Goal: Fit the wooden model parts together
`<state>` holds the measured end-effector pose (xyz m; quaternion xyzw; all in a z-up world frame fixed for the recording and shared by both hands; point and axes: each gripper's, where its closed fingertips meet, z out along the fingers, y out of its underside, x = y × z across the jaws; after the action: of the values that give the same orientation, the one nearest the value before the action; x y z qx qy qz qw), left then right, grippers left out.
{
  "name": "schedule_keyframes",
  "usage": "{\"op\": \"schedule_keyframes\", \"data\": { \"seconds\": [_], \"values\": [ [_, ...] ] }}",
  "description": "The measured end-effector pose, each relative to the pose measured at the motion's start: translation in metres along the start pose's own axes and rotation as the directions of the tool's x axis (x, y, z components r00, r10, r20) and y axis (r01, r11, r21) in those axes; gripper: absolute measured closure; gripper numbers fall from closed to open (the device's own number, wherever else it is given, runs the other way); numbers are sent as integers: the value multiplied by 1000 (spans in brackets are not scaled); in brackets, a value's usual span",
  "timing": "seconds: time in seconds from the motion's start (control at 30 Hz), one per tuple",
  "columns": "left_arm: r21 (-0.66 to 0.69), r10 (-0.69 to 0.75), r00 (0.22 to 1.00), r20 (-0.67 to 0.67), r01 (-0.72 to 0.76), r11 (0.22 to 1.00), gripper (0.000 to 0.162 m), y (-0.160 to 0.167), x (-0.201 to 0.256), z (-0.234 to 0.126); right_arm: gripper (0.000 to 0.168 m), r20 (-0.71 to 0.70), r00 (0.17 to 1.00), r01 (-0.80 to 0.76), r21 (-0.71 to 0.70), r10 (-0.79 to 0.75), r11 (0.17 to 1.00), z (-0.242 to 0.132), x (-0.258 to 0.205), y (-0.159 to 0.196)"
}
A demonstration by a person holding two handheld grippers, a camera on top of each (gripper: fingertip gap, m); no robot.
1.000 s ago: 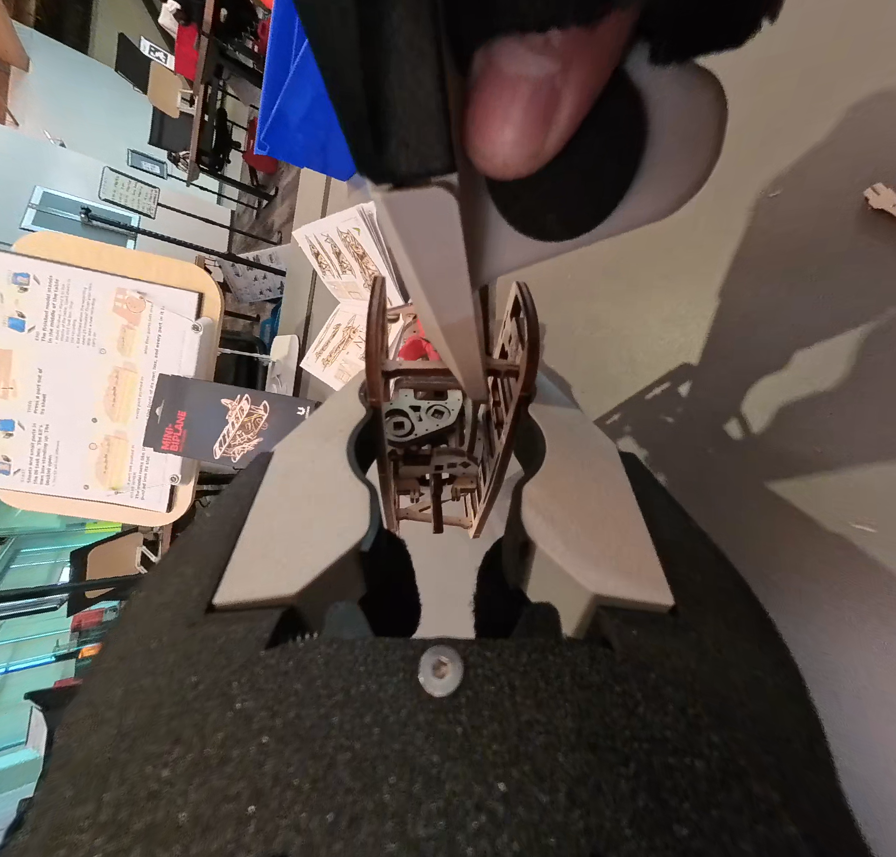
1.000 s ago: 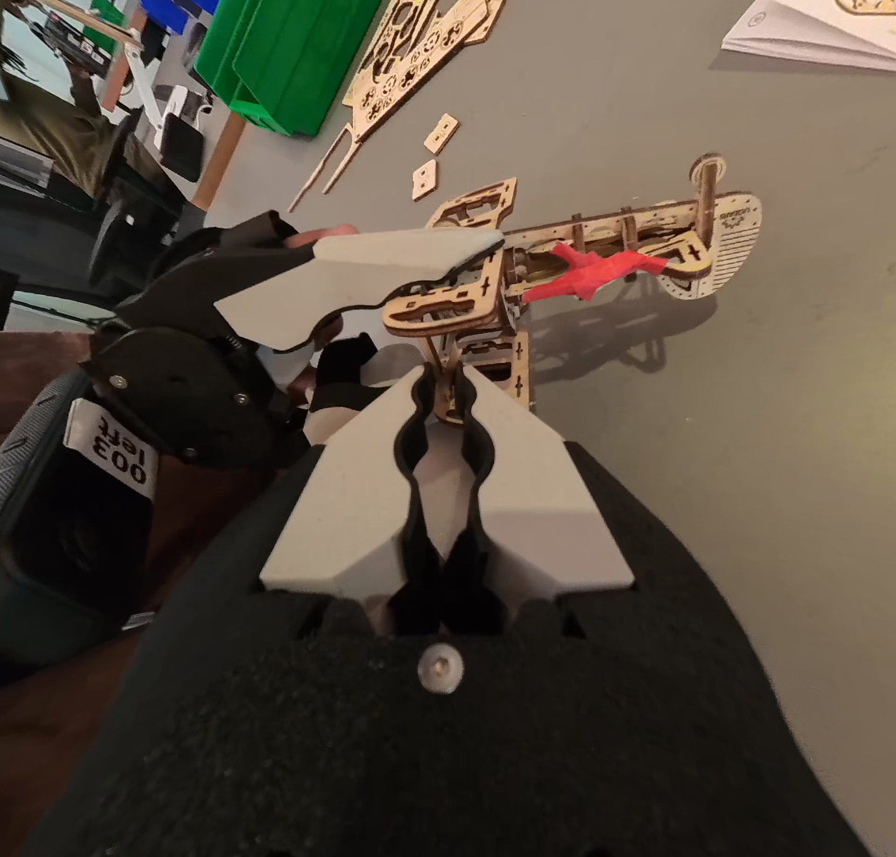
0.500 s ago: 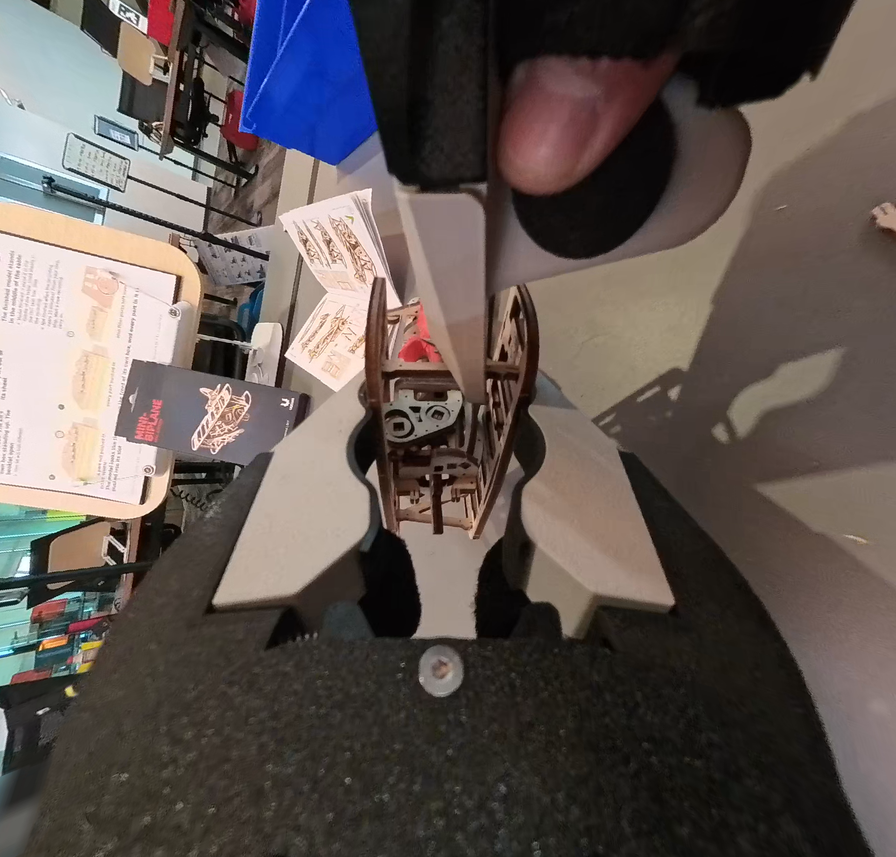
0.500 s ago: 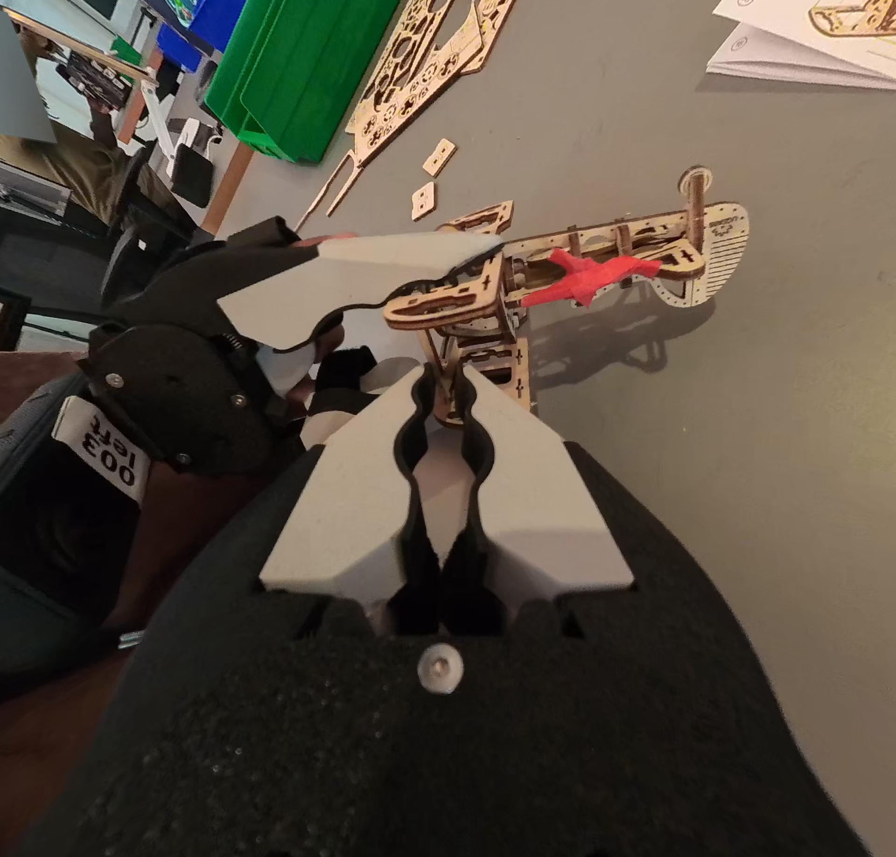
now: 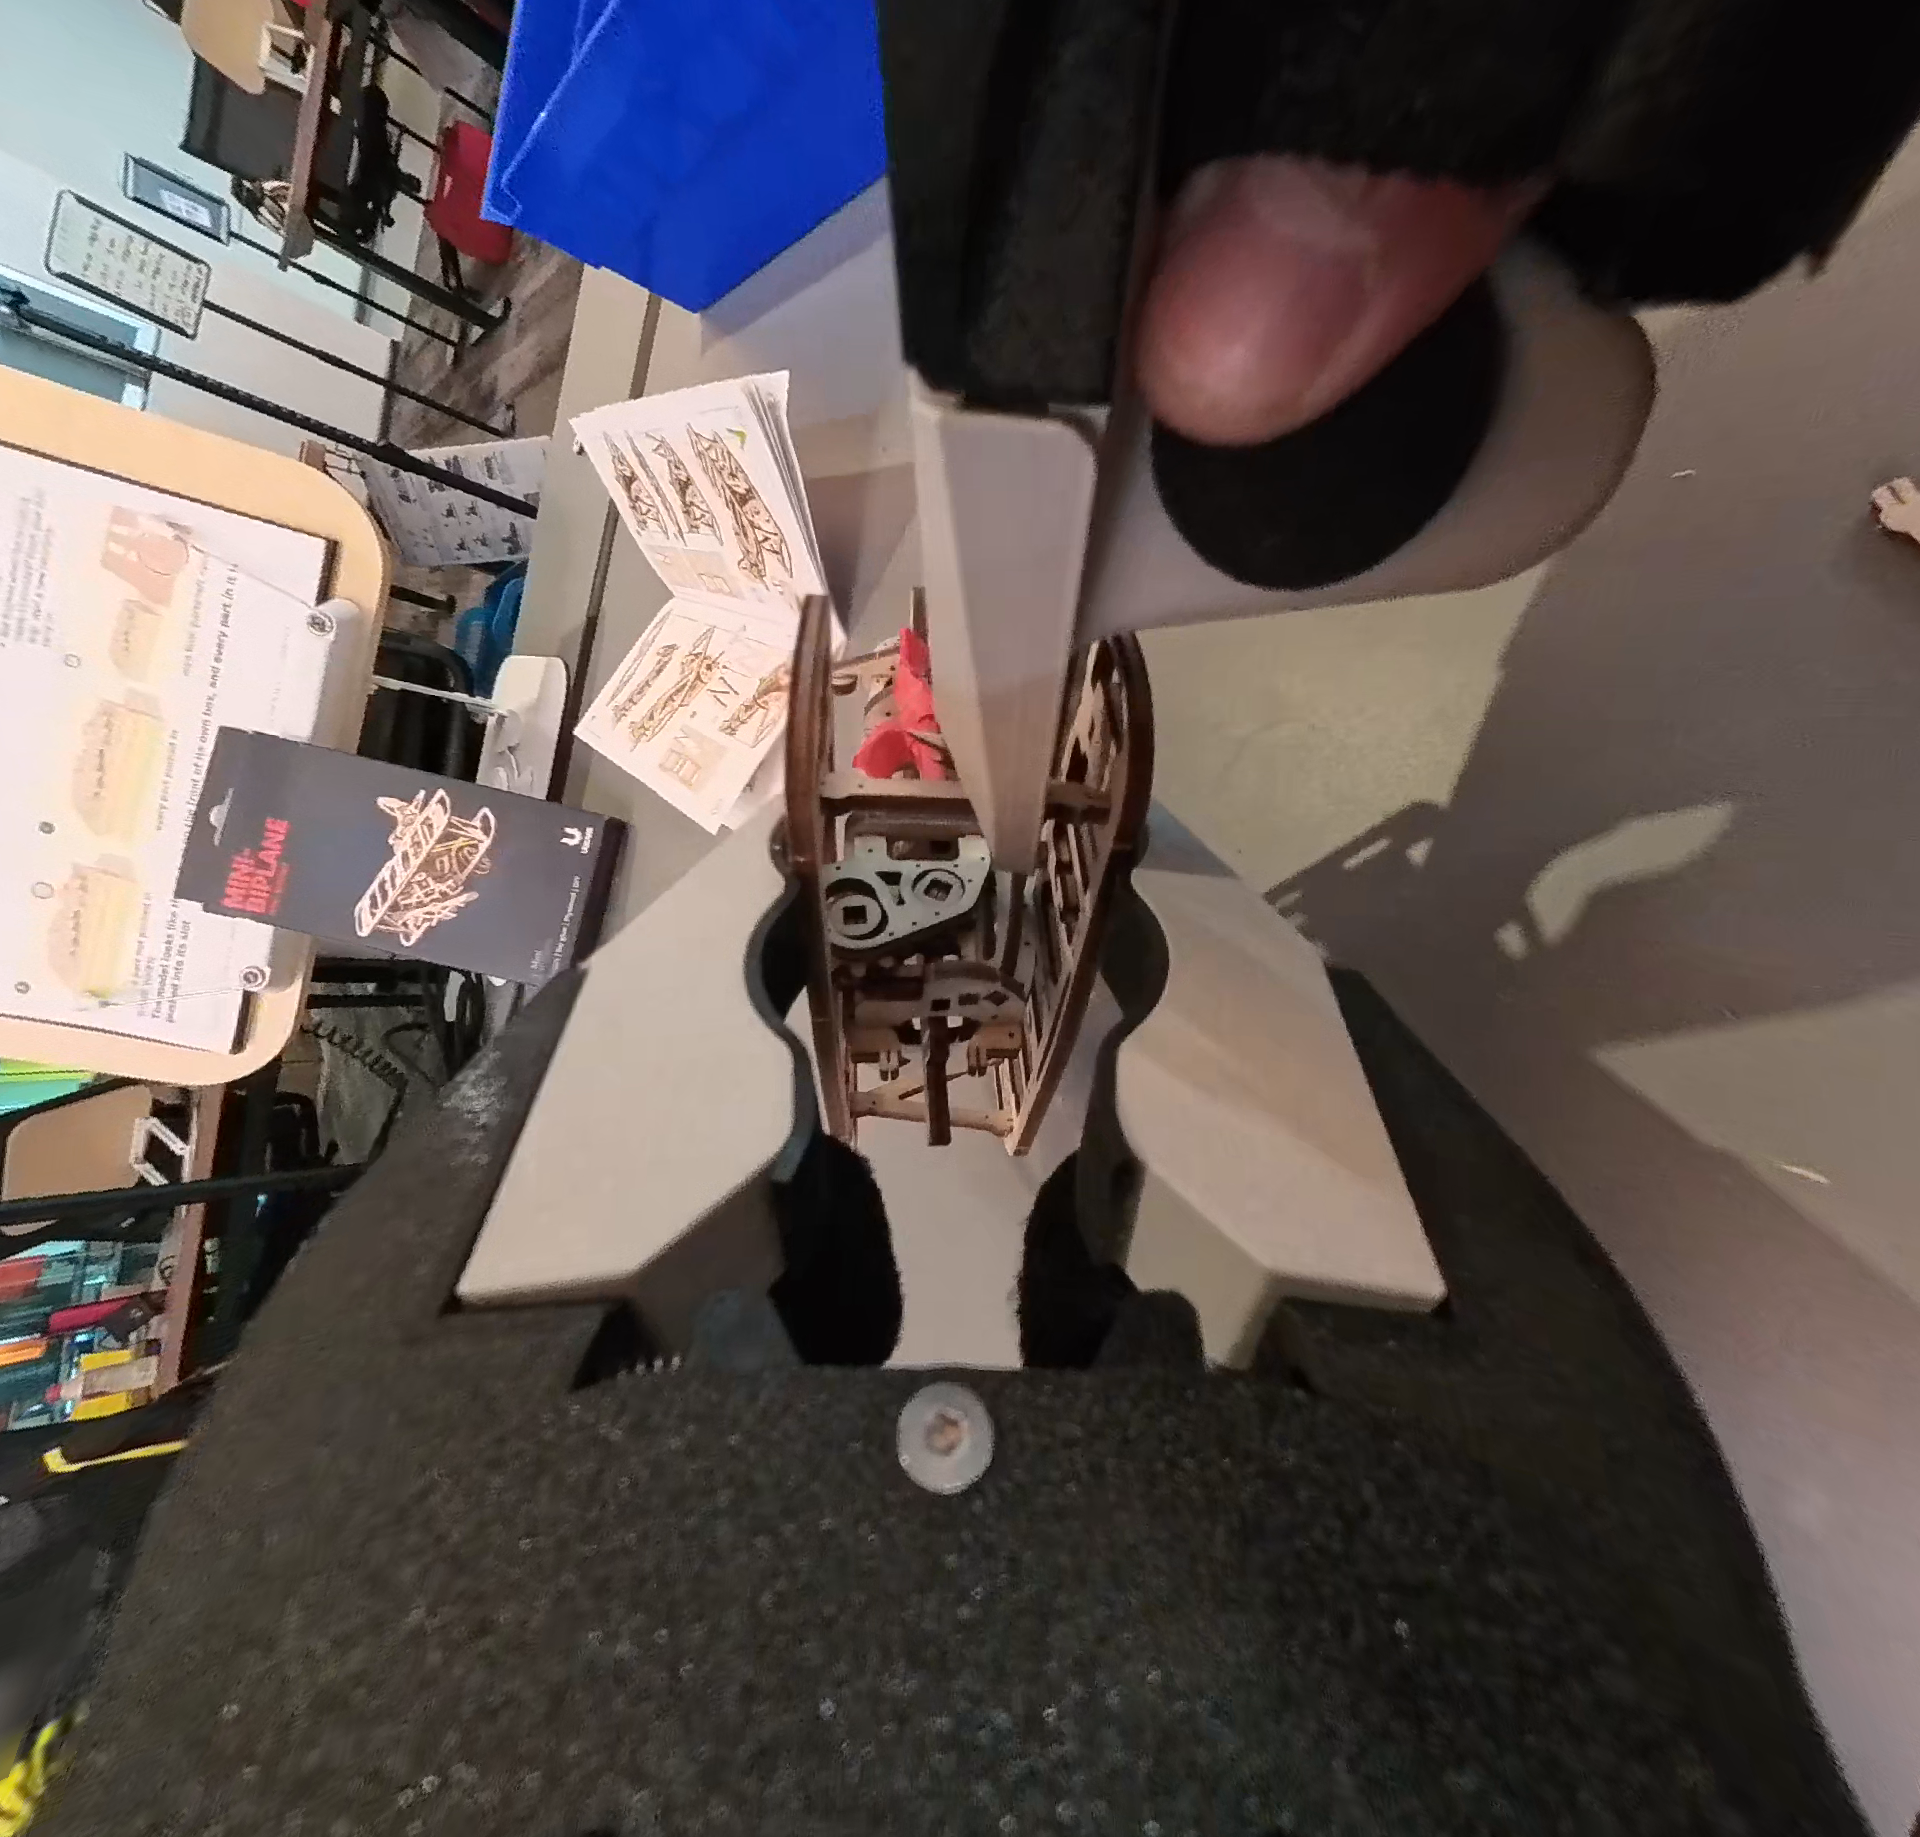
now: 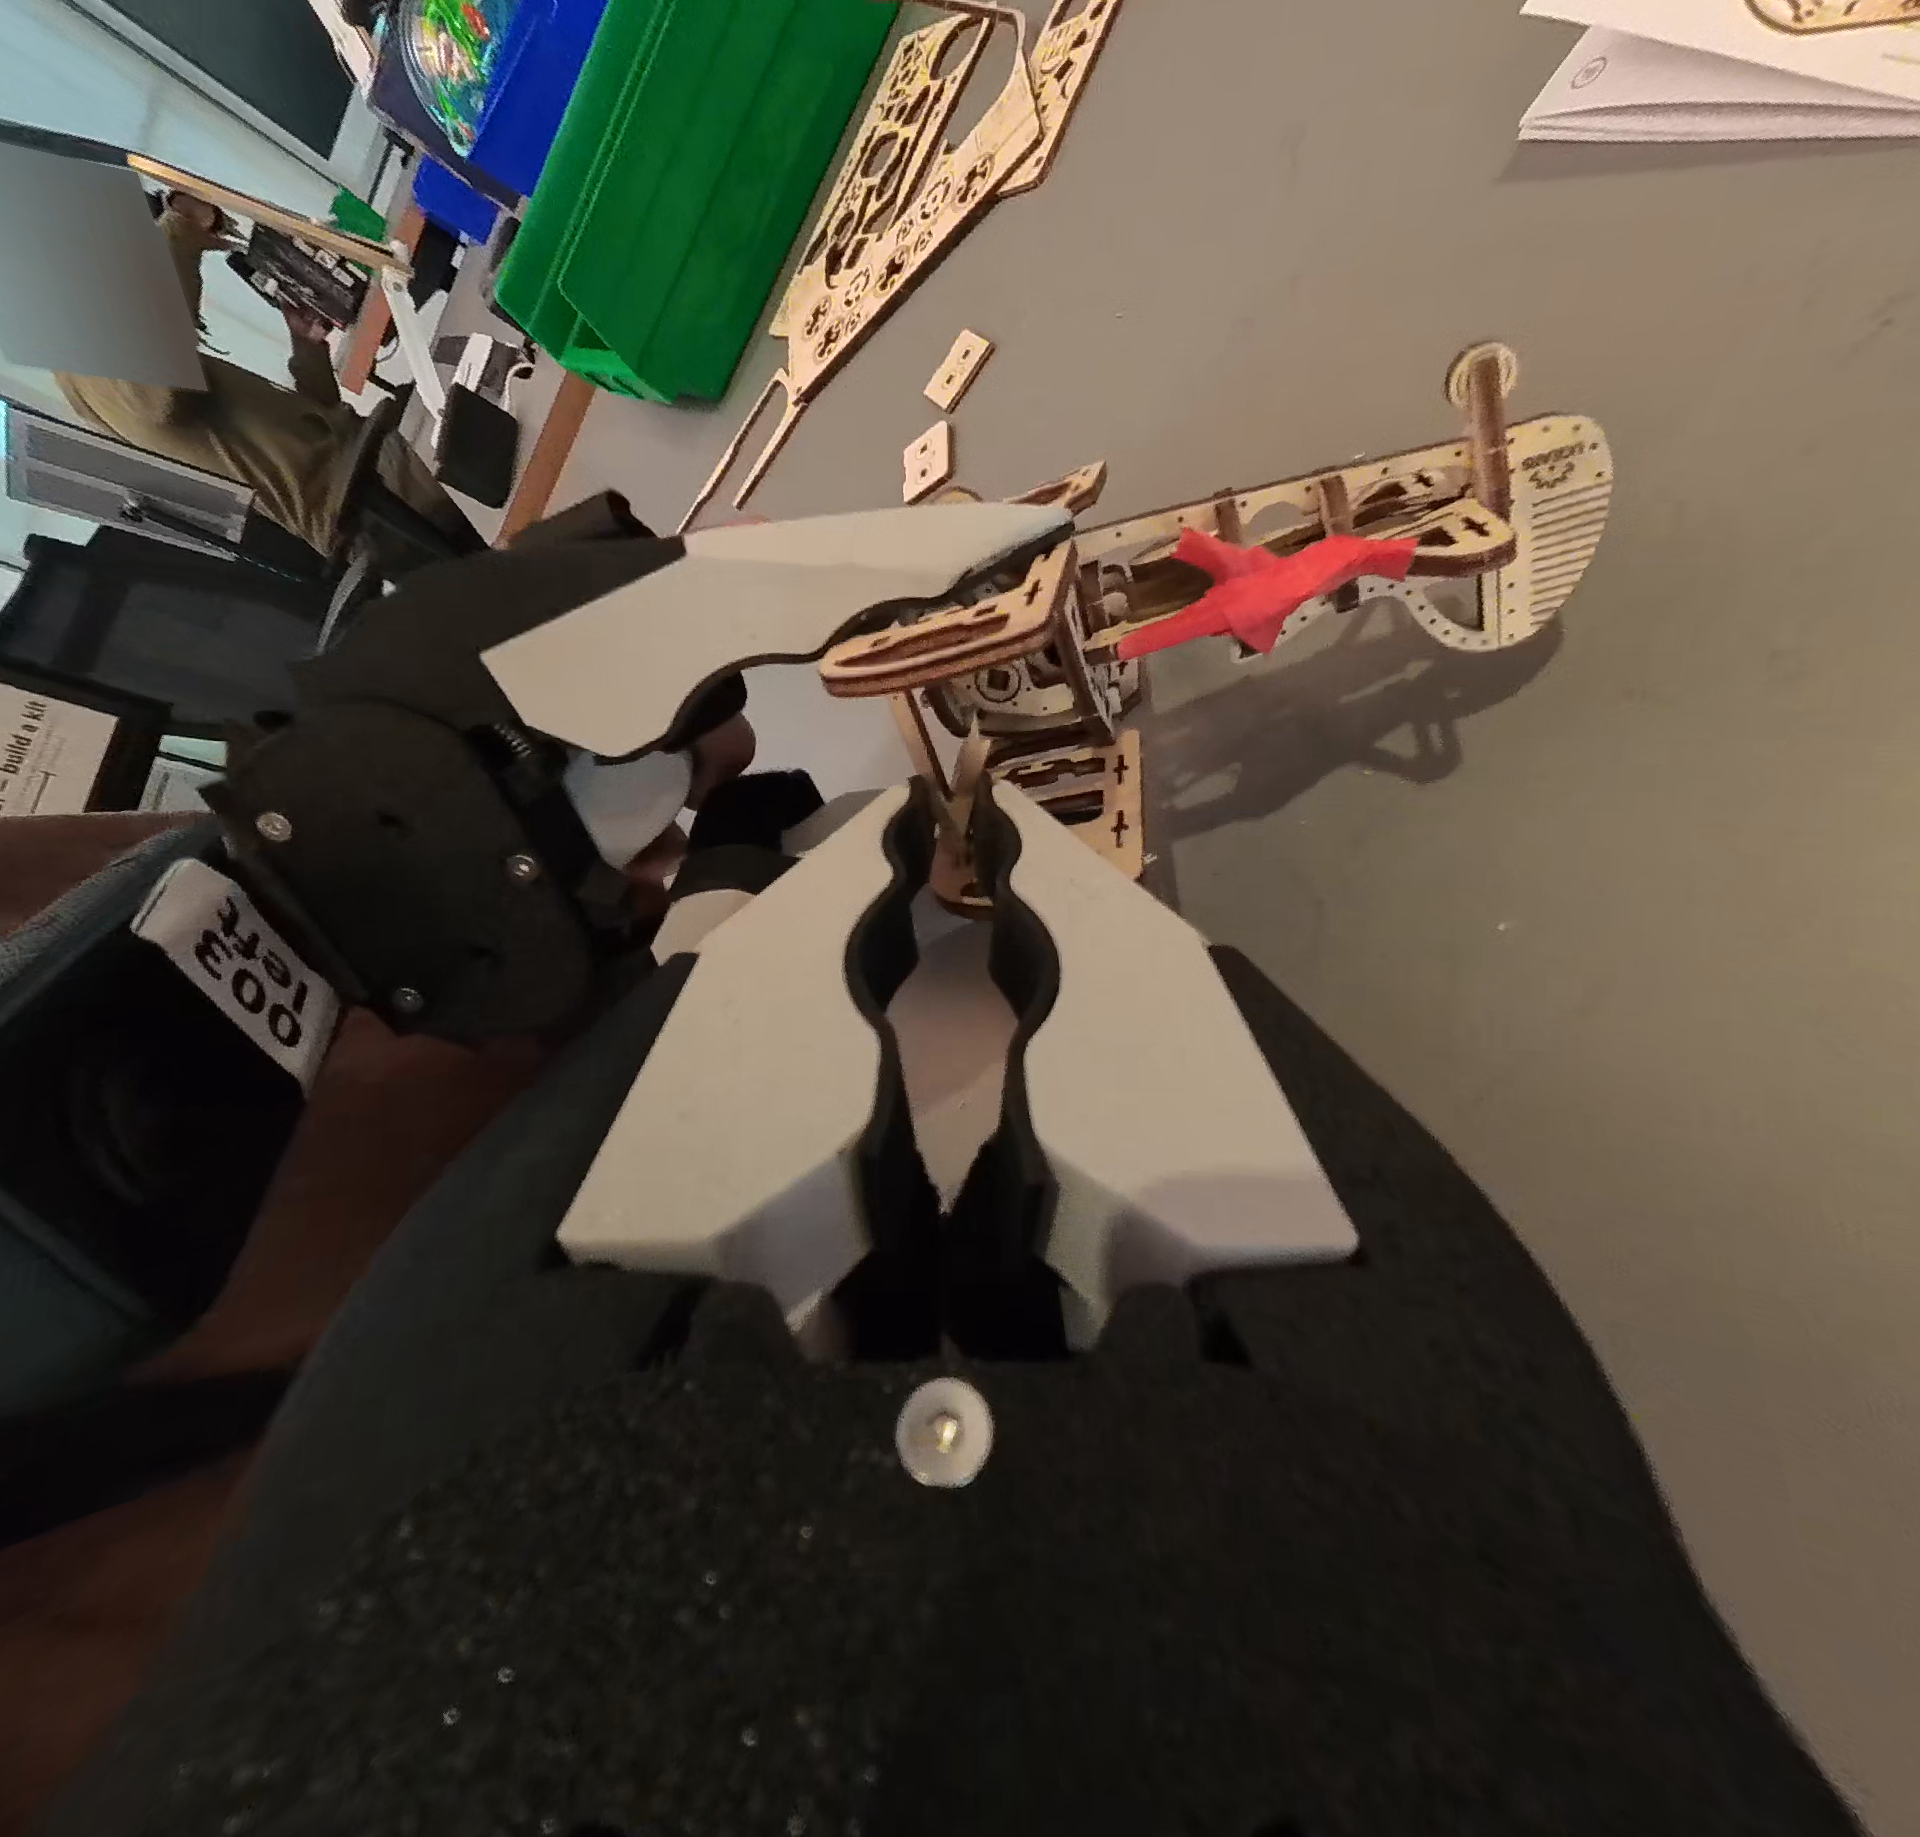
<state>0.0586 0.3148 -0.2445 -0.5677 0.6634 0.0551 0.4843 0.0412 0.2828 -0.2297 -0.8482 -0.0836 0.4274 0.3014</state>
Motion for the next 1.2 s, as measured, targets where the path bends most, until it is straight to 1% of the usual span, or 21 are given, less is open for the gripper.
{"op": "schedule_keyframes", "data": {
  "seconds": [0.03, 0.17, 0.2, 0.27, 0.3, 0.37, 0.4, 0.43, 0.47, 0.5, 0.53, 0.6, 0.63, 0.67, 0.73, 0.77, 0.83, 0.9, 0.97, 1.03, 1.2],
  "values": [
    [2, 6, 1000, 7, -6, 1000, 111, 0, 0, -1, 162, -3, 1000, 13, -1, -13, 1000, 0, 0, 0],
    [1, 22, 1000, 6, -22, 1000, 112, 0, 1, -1, 161, -78, 983, 163, -28, -164, 986, -1, 2, 2],
    [5, 19, 1000, 9, -19, 1000, 112, -1, 0, -1, 161, -68, 980, 185, -26, -187, 982, -1, 1, 1],
    [34, -6, 1000, -7, 6, 999, 111, -4, -1, -5, 160, -1, 979, 203, -17, -203, 979, -4, -5, -2],
    [54, -17, 1000, -14, 18, 998, 111, -6, -2, -8, 160, 31, 971, 239, -13, -239, 971, -8, -9, -4],
    [62, -19, 1000, 0, 19, 998, 111, -5, -9, -11, 153, 57, 922, 382, 25, -383, 924, -23, -18, -13],
    [70, -51, 998, -33, 53, 996, 111, -3, -8, -12, 144, 31, 880, 473, 38, -474, 880, -32, -19, -19],
    [78, -110, 990, -89, 117, 990, 112, -1, -6, -12, 129, 8, 807, 590, 45, -591, 806, -39, -22, -23],
    [81, -180, 973, -147, 193, 978, 112, 1, -4, -13, 111, -3, 706, 708, 46, -709, 705, -44, -28, -24],
    [97, -223, 951, -213, 248, 964, 112, -1, -2, -16, 100, -21, 607, 795, 36, -795, 606, -46, -33, -24],
    [130, -250, 928, -277, 294, 947, 111, -5, 0, -20, 98, -66, 536, 843, -4, -842, 538, -47, -33, -25],
    [163, -307, 867, -392, 394, 905, 111, -13, 1, -29, 113, -150, 441, 881, -114, -885, 458, -46, -31, -30],
    [170, -334, 832, -443, 443, 880, 112, -17, 2, -33, 108, -118, 422, 884, -165, -899, 437, -43, -33, -26],
    [176, -347, 801, -487, 479, 860, 111, -19, 3, -36, 103, -67, 429, 875, -217, -901, 433, -39, -34, -21],
    [192, -332, 760, -558, 508, 840, 111, -24, 8, -44, 88, 44, 456, 867, -247, -889, 433, -33, -44, -15],
    [198, -317, 745, -586, 512, 836, 111, -26, 11, -47, 85, 70, 443, 872, -265, -894, 412, -30, -47, -15],
    [219, -275, 725, -631, 507, 833, 111, -29, 17, -54, 89, 117, 407, 881, -313, -906, 355, -26, -46, -15],
    [232, -237, 726, -645, 481, 845, 111, -30, 23, -57, 99, 187, 407, 879, -345, -894, 329, -21, -47, -10],
    [230, -224, 733, -643, 464, 855, 111, -30, 26, -57, 103, 250, 410, 873, -387, -877, 297, -16, -47, -3],
    [226, -222, 742, -633, 452, 863, 111, -26, 26, -56, 116, 292, 410, 870, -409, -864, 275, -14, -47, 2],
    [217, -229, 722, -653, 468, 857, 111, -23, 25, -56, 117, 325, 431, 857, -439, -842, 269, -11, -48, 3]
  ]
}}
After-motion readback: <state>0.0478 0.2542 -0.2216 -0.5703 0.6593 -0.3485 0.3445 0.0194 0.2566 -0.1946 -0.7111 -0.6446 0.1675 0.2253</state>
